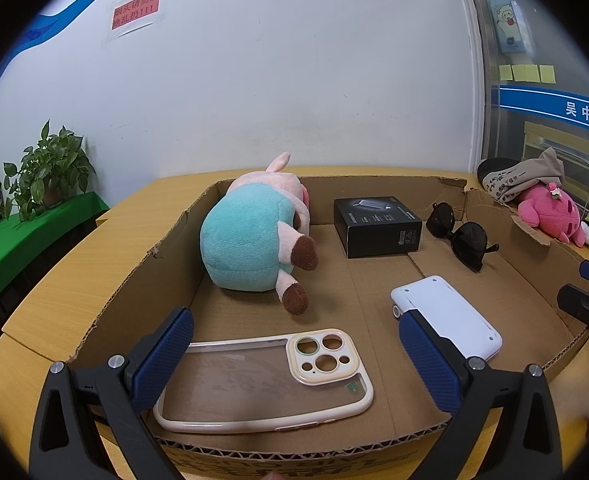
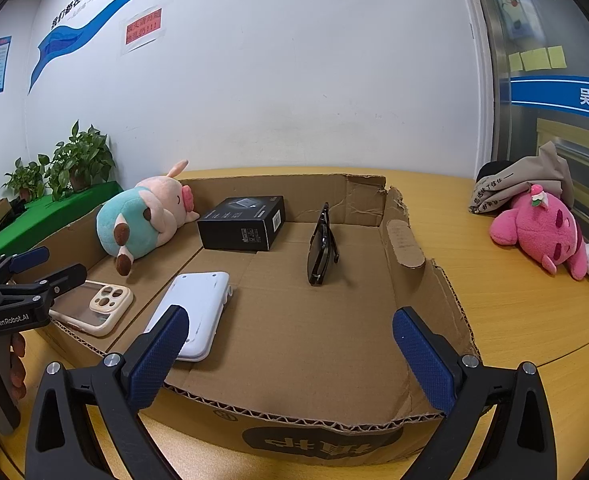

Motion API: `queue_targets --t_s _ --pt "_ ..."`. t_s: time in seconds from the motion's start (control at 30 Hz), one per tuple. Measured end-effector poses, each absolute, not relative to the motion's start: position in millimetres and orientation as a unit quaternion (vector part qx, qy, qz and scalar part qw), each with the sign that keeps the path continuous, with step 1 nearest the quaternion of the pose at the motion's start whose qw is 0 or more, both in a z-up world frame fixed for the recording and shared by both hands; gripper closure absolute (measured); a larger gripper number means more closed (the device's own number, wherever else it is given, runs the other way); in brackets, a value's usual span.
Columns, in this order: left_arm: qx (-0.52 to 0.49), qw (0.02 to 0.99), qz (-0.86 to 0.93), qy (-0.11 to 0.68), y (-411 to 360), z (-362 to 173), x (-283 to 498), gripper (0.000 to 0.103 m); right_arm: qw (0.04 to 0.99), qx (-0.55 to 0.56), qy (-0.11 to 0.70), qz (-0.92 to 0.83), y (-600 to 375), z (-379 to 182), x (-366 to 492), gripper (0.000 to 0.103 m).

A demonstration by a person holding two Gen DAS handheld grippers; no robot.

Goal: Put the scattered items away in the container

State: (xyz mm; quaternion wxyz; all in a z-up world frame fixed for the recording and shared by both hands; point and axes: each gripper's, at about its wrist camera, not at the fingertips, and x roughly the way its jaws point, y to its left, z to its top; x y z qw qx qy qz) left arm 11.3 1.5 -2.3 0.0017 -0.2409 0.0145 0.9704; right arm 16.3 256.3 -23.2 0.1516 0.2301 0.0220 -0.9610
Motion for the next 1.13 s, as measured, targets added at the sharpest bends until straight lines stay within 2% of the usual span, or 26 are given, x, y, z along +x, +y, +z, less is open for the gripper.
queue_targets --t_s 0.4,1.13 --pt "-0.241 0.003 0.970 0.015 1.9 -2.3 12.4 0.001 0.154 0.212 0.045 -0.964 244.9 -21.0 21.2 0.000" --pt "-0.242 0.003 0.970 0.015 2.0 -3.0 11.5 0.001 0.168 0.227 0.026 -0.959 247.0 -24.3 15.0 0.000"
